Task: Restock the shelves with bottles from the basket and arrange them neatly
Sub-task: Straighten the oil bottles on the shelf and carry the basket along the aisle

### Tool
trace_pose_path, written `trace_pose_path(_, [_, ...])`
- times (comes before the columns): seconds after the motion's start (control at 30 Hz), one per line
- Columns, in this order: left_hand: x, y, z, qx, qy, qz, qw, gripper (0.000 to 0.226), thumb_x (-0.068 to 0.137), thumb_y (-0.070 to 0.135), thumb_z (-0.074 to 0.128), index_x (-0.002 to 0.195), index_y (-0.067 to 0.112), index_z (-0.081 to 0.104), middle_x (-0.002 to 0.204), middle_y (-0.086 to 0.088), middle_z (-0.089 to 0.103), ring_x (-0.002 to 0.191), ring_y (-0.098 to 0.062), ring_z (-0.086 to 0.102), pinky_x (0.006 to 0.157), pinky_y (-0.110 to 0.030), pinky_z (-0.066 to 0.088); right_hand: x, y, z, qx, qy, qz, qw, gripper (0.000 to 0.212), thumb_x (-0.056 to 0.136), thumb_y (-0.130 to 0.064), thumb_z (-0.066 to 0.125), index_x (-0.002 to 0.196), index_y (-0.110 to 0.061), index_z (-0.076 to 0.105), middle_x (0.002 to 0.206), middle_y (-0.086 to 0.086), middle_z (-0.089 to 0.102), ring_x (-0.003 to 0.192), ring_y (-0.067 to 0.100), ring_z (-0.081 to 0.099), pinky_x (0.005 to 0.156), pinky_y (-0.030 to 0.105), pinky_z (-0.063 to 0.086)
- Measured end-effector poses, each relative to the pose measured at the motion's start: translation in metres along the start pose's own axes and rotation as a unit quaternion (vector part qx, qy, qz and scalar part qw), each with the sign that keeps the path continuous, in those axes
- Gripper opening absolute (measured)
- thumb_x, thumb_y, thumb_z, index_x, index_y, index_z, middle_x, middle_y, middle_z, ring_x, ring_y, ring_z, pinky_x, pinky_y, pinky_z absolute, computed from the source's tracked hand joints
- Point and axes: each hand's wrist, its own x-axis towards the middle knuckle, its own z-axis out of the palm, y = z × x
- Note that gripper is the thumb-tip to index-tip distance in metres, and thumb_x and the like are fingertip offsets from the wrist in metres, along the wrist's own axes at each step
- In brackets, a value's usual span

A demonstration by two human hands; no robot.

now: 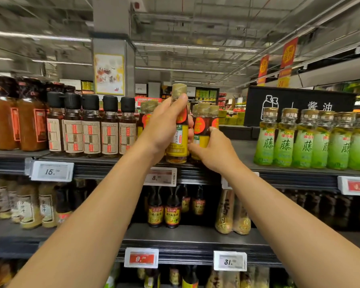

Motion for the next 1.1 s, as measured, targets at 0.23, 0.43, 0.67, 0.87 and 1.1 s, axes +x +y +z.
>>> trace_pose_path(0.23, [0.004,-0.003,0.008,0.012,-0.001,-0.002,1.0,0.028,0.101,0.044,0.053,0.096,0.017,0.056,0.076,-0.007,0.065,0.058,-0.02,0.062,0.055,-0.033,0.052,-0.005,0.006,-0.009,-0.062,-0.033,0.017,0.997,0.036,0.077,-0.048,0.084,0.101,-0.029,0.065,0.091,-0.013,0.069,0.082,0.004,0.063,0.057,0.016,0.039])
trace_pose_path(0.43, [0.005,0.002,0.016,0.017,-0.008,-0.005,1.0,0.028,0.103,0.042,0.051,0.101,0.014,0.053,0.076,-0.007,0.064,0.06,-0.021,0.061,0.055,-0.031,0.052,-0.006,0.0,-0.005,-0.087,-0.018,0.029,0.996,0.042,0.073,-0.055,0.084,0.096,-0.024,0.066,0.089,-0.005,0.07,0.083,0.011,0.065,0.058,0.023,0.041])
trace_pose_path(0.67, [0.018,0.014,0.044,0.038,-0.021,0.02,0.999,0.029,0.106,0.039,0.048,0.101,0.01,0.051,0.076,-0.008,0.063,0.062,-0.022,0.06,0.063,-0.035,0.052,-0.026,-0.014,-0.067,0.119,0.03,-0.002,0.992,0.021,0.093,-0.037,0.067,0.107,-0.022,0.065,0.096,-0.001,0.073,0.089,0.019,0.071,0.08,0.043,0.062])
trace_pose_path(0.87, [0.039,0.018,0.09,0.103,-0.037,0.048,0.993,0.033,0.103,0.044,0.05,0.096,0.013,0.055,0.081,-0.004,0.067,0.07,-0.016,0.063,0.068,-0.036,0.056,-0.041,-0.024,-0.081,0.14,-0.004,-0.06,0.988,0.054,0.076,-0.035,0.086,0.116,-0.022,0.053,0.083,-0.005,0.078,0.077,0.01,0.076,0.074,0.032,0.059])
trace_pose_path(1.1, [0.06,0.034,0.067,0.4,0.027,0.1,0.911,0.033,0.091,0.048,0.064,0.114,0.025,0.07,0.107,0.011,0.07,0.096,-0.002,0.064,0.082,-0.026,0.049,-0.022,0.01,-0.089,0.05,-0.006,0.041,0.998,0.035,0.08,-0.038,0.085,0.107,-0.026,0.067,0.092,-0.006,0.078,0.083,0.007,0.075,0.086,0.041,0.062])
